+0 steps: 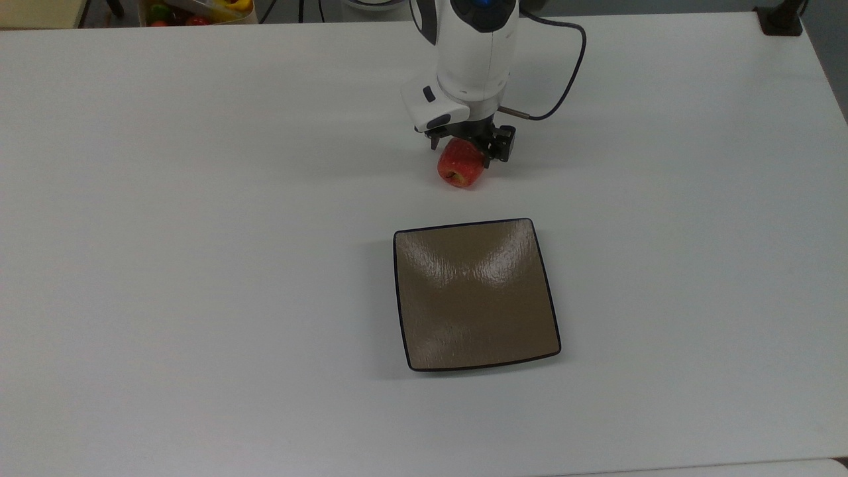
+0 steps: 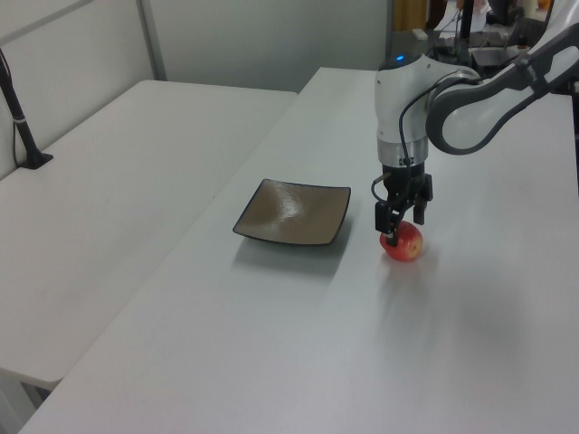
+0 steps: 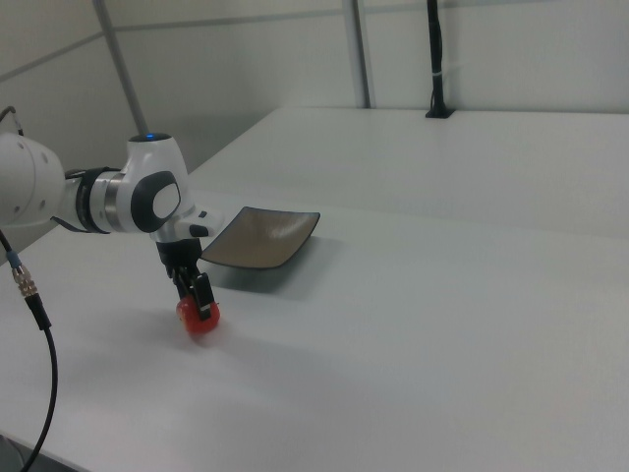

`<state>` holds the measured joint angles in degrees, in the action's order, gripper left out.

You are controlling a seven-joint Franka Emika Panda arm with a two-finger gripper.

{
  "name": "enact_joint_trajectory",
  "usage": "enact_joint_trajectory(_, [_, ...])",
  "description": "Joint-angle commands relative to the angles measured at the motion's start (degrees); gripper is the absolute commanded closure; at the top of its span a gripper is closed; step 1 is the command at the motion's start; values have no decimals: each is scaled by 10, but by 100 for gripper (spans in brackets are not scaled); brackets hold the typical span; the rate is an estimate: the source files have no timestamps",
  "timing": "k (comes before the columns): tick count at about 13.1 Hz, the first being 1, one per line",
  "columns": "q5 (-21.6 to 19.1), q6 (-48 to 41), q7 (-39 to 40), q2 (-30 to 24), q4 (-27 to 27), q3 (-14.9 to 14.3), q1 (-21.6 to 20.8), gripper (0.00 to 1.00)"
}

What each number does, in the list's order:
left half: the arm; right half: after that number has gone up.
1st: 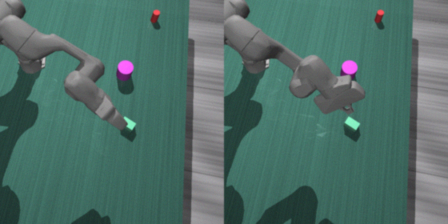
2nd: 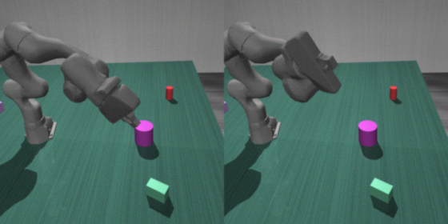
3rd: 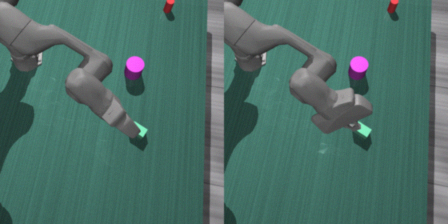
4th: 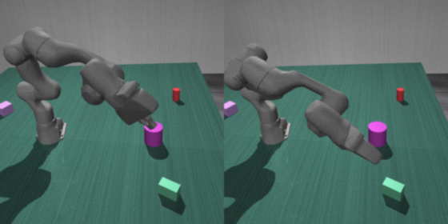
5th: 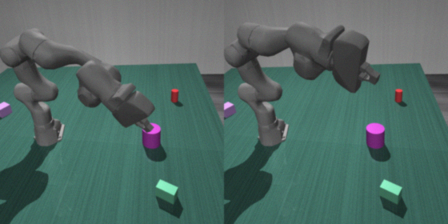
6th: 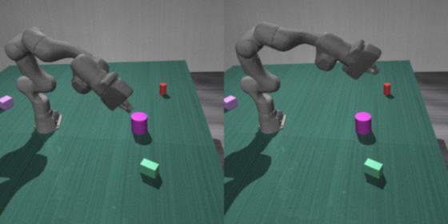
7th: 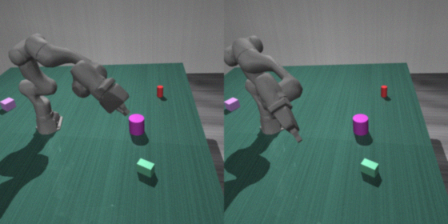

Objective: Apples placed on a ceramic plate
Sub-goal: 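Lift the held apple and carry it over the brown plate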

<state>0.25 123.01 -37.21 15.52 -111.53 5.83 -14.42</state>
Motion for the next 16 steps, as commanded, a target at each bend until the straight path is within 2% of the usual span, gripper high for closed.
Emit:
enact_joint_trajectory(1, [11,24,-6,1,-4,-3,-5,51])
enact_joint_trajectory(3, [12,24,-2,0,-2,-3,-5,58])
enact_joint_trajectory(6, [16,25,-2,-7,3,-3,-4,58])
enact_joint_trajectory(10, [20,45,-2,-30,39,-3,2,58])
enact_joint_trajectory(11, [26,61,-1,-27,56,-4,3,58])
enact_joint_trajectory(12, [55,81,0,-21,66,-5,3,58])
enact_joint_trajectory(13, [65,107,-1,-17,73,-5,6,58])
enact_joint_trajectory(14, [66,124,-1,-11,75,-6,7,57])
enact_joint_trajectory(16, [67,138,-3,33,125,-12,7,57])
